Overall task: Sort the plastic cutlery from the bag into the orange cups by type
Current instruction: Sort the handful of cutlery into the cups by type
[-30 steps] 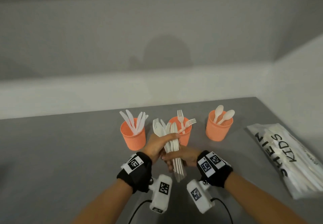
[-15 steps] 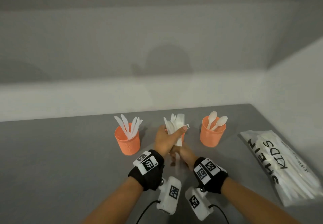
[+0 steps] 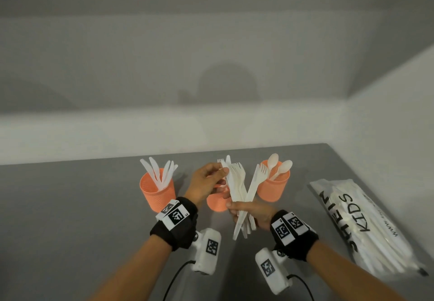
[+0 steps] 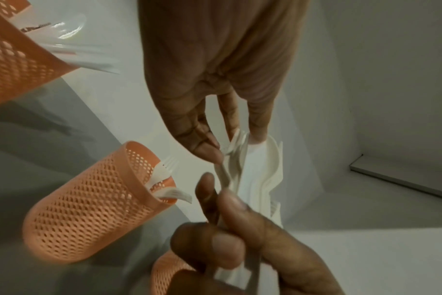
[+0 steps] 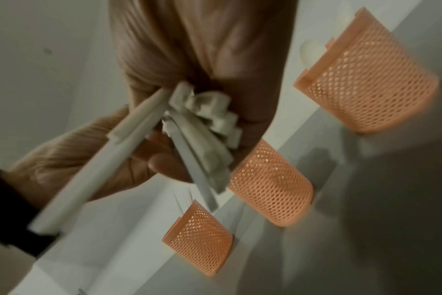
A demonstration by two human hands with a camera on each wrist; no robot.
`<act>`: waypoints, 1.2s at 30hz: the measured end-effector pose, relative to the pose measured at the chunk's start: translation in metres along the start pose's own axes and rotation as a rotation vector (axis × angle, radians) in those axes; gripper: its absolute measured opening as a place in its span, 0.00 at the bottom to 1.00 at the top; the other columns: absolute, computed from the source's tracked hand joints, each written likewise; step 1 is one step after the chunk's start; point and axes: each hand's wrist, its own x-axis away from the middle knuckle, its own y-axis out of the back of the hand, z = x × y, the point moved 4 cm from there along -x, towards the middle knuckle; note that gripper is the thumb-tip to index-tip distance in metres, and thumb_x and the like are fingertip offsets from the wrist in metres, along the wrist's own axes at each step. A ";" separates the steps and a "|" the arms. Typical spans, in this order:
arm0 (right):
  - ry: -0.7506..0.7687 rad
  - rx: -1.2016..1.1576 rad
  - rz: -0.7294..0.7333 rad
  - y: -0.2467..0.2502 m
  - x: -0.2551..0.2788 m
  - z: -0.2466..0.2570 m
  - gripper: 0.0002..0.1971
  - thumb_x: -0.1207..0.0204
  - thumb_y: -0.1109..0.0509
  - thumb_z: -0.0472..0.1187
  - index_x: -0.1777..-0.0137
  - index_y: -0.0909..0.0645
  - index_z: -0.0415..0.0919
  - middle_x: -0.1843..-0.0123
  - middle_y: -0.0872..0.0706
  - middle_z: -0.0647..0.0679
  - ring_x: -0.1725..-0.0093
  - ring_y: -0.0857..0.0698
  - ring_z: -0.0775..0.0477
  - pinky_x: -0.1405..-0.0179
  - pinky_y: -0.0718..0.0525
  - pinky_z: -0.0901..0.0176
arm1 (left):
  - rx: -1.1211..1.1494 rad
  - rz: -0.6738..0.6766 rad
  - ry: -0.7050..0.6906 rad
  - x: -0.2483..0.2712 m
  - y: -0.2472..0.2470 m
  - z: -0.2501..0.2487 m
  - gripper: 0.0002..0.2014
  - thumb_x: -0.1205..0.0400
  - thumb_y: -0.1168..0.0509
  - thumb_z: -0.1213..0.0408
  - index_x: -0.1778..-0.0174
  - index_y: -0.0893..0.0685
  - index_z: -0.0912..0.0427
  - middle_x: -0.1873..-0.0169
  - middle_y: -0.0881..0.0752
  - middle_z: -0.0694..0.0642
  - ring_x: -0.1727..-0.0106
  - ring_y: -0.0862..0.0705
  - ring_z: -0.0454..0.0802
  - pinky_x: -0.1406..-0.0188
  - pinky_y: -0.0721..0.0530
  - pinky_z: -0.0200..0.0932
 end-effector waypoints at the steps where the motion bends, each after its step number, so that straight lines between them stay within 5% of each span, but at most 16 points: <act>1: 0.010 0.039 -0.003 0.002 0.000 0.000 0.05 0.24 0.31 0.31 0.55 0.24 0.41 0.75 0.23 0.51 0.76 0.21 0.56 0.72 0.19 0.65 | 0.004 -0.002 -0.012 0.000 -0.001 0.000 0.12 0.20 0.35 0.66 0.43 0.19 0.68 0.52 0.16 0.61 0.62 0.18 0.48 0.68 0.15 0.33; 8: 0.005 0.104 0.109 0.002 0.009 0.013 0.05 0.21 0.34 0.34 0.57 0.27 0.40 0.79 0.23 0.56 0.81 0.26 0.59 0.79 0.24 0.69 | -0.067 0.013 -0.087 0.002 -0.010 -0.004 0.11 0.16 0.40 0.62 0.41 0.20 0.60 0.52 0.18 0.63 0.55 0.20 0.57 0.49 0.16 0.57; 11: -0.012 0.029 0.097 0.006 0.010 0.013 0.06 0.21 0.34 0.43 0.54 0.25 0.42 0.79 0.26 0.56 0.83 0.30 0.59 0.80 0.28 0.69 | -0.028 -0.023 -0.115 0.000 -0.008 -0.007 0.04 0.17 0.38 0.65 0.50 0.19 0.57 0.62 0.19 0.54 0.64 0.21 0.47 0.62 0.19 0.42; 14: -0.016 -0.073 0.046 0.007 0.010 0.013 0.11 0.19 0.41 0.52 0.48 0.22 0.47 0.77 0.27 0.55 0.82 0.31 0.59 0.80 0.29 0.69 | 0.037 -0.063 -0.109 -0.002 -0.006 -0.007 0.02 0.19 0.36 0.68 0.56 0.19 0.58 0.64 0.21 0.56 0.71 0.23 0.43 0.72 0.20 0.32; 19: 0.070 -0.115 -0.027 0.005 0.013 0.019 0.12 0.20 0.40 0.52 0.56 0.23 0.44 0.72 0.22 0.50 0.78 0.24 0.57 0.76 0.23 0.68 | 0.122 -0.144 -0.097 -0.005 -0.005 -0.006 0.03 0.18 0.39 0.70 0.54 0.19 0.62 0.61 0.17 0.58 0.63 0.19 0.49 0.67 0.16 0.34; 23: 0.113 -0.104 -0.101 0.006 0.012 0.020 0.10 0.19 0.38 0.45 0.57 0.21 0.41 0.71 0.20 0.48 0.79 0.22 0.56 0.77 0.22 0.67 | 0.208 -0.259 -0.064 0.000 -0.010 0.003 0.01 0.20 0.35 0.71 0.57 0.19 0.63 0.65 0.18 0.58 0.67 0.19 0.50 0.69 0.16 0.35; 26: 0.127 -0.063 -0.127 0.005 0.011 0.021 0.09 0.19 0.36 0.43 0.59 0.20 0.41 0.74 0.18 0.49 0.79 0.22 0.56 0.77 0.22 0.67 | 0.221 -0.321 -0.063 0.008 -0.016 0.009 0.07 0.22 0.32 0.71 0.51 0.20 0.67 0.65 0.18 0.60 0.69 0.19 0.50 0.72 0.16 0.35; 31: 0.128 -0.008 -0.126 0.006 0.009 0.017 0.06 0.19 0.36 0.41 0.54 0.20 0.40 0.71 0.15 0.47 0.79 0.20 0.55 0.77 0.20 0.65 | 0.146 -0.345 -0.078 0.013 -0.014 0.009 0.11 0.23 0.33 0.74 0.47 0.23 0.64 0.56 0.15 0.65 0.61 0.16 0.55 0.59 0.15 0.45; 36: 0.129 0.016 -0.093 0.002 0.008 0.018 0.06 0.18 0.38 0.40 0.50 0.20 0.41 0.71 0.12 0.49 0.77 0.16 0.54 0.74 0.16 0.63 | 0.140 -0.326 -0.054 0.013 -0.006 0.005 0.05 0.19 0.39 0.74 0.49 0.22 0.65 0.63 0.16 0.61 0.63 0.17 0.55 0.60 0.16 0.45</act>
